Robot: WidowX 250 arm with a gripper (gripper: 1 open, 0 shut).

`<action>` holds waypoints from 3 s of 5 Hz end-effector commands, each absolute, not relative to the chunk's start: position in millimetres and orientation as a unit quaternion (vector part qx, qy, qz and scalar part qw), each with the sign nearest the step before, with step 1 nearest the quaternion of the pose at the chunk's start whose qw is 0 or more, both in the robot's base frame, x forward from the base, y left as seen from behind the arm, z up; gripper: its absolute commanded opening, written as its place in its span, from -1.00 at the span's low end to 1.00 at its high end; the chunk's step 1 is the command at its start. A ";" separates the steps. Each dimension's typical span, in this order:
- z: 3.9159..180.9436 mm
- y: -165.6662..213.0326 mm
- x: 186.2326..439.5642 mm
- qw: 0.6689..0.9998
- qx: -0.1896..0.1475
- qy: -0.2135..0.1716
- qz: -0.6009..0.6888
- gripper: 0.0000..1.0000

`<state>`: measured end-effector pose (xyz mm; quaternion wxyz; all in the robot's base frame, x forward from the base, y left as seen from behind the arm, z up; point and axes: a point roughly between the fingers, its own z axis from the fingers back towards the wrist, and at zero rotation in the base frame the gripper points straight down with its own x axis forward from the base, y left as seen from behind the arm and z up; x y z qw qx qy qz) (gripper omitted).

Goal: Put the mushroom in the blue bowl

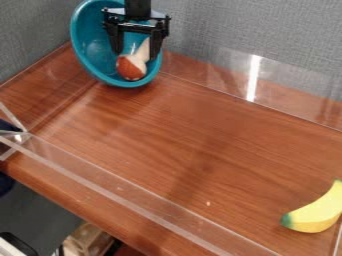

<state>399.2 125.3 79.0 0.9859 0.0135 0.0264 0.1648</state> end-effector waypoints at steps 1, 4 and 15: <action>107.5 117.4 411.4 0.987 0.022 -0.018 0.157 1.00; 103.5 116.2 417.8 0.986 0.034 -0.028 0.163 1.00; 104.1 112.1 426.1 0.977 0.072 -0.038 0.198 1.00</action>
